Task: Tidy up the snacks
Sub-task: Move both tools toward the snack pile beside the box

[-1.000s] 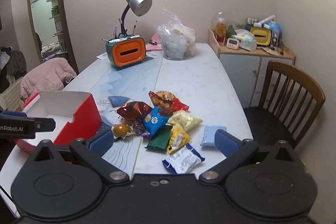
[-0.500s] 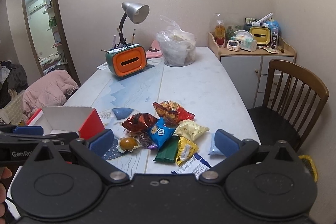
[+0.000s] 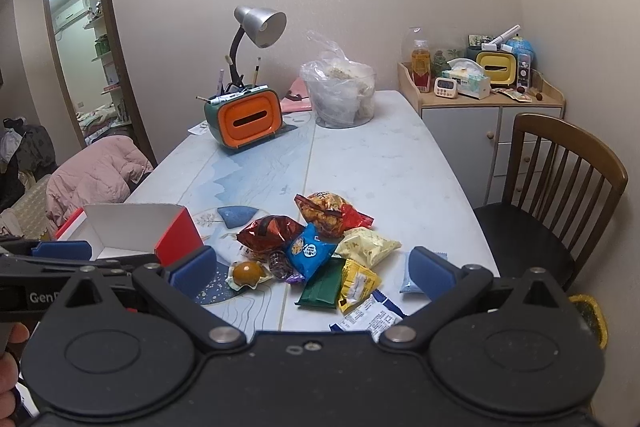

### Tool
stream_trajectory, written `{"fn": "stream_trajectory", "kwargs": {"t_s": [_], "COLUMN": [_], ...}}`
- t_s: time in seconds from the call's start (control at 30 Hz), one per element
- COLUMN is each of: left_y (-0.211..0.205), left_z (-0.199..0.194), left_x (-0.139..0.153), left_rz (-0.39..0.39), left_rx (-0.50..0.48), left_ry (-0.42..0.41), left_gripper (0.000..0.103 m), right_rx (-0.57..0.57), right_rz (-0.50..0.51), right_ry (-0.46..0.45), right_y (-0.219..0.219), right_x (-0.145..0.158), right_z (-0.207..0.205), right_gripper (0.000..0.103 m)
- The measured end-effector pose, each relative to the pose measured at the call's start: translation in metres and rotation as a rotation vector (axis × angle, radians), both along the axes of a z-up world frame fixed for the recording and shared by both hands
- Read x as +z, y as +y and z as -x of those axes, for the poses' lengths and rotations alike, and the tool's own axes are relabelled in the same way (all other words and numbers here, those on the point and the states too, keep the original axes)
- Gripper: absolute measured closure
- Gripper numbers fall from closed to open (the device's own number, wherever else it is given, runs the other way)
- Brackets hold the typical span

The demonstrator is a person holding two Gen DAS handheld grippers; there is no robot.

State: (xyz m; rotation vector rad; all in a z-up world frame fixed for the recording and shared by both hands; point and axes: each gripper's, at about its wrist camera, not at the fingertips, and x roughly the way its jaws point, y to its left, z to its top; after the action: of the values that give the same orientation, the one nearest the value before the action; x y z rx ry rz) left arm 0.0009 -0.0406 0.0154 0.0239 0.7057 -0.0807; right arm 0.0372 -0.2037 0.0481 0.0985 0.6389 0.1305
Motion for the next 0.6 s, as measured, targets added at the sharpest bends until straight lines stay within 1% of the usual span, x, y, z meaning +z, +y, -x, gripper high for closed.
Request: {"fn": "stream_trajectory", "kwargs": {"t_s": [0.6], "left_y": [-0.0003], "left_z": [0.0001], "left_x": [0.0000], "left_rz": [0.000], "left_rx": [0.000], "left_ry": [0.002], "left_gripper": [0.023], "right_rx": [0.017], "right_rz": [-0.002], "right_ry": [-0.007], "right_y": [0.0012], "right_x": [0.0017], "right_z": [0.0009], "right_gripper": [0.000]}}
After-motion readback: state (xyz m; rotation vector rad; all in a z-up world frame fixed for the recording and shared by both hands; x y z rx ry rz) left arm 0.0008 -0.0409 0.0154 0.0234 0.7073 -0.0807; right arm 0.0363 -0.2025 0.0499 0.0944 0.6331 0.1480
